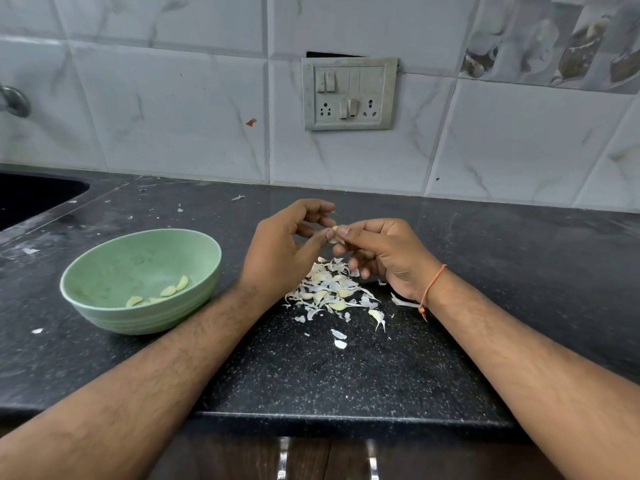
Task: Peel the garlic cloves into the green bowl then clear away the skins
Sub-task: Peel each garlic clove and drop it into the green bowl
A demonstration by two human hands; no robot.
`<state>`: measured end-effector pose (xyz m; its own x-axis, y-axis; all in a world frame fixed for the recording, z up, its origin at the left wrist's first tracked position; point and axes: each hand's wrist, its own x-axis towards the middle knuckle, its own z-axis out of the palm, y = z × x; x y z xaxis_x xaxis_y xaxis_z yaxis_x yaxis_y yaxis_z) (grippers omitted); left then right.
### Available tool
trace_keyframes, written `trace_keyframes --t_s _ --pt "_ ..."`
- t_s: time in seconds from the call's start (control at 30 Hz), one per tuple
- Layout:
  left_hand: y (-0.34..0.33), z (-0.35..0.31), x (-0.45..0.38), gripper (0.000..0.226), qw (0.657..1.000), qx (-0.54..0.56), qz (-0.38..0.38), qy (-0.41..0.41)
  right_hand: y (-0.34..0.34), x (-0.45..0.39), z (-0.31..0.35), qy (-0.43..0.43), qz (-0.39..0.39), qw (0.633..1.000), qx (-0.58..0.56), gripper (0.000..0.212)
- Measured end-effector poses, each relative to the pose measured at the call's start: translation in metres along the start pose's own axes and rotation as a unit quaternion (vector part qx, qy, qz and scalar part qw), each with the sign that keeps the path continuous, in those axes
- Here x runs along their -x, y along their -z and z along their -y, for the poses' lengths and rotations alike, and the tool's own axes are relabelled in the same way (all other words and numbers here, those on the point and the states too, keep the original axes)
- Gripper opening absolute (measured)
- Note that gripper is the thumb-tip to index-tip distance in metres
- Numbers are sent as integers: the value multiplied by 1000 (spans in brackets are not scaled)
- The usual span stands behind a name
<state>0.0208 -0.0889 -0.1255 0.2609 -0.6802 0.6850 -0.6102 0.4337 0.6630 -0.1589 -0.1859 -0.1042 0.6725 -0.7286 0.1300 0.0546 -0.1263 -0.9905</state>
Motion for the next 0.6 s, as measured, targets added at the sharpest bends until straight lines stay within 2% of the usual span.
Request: trace_keyframes --t_s 0.2,0.6 --pt "2 -4 1 34 999 -24 -15 -30 -3 2 3 -29 11 999 -41 23" --pt "4 -5 1 39 989 -108 -2 -104 -17 10 0 -40 -23 993 -109 18"
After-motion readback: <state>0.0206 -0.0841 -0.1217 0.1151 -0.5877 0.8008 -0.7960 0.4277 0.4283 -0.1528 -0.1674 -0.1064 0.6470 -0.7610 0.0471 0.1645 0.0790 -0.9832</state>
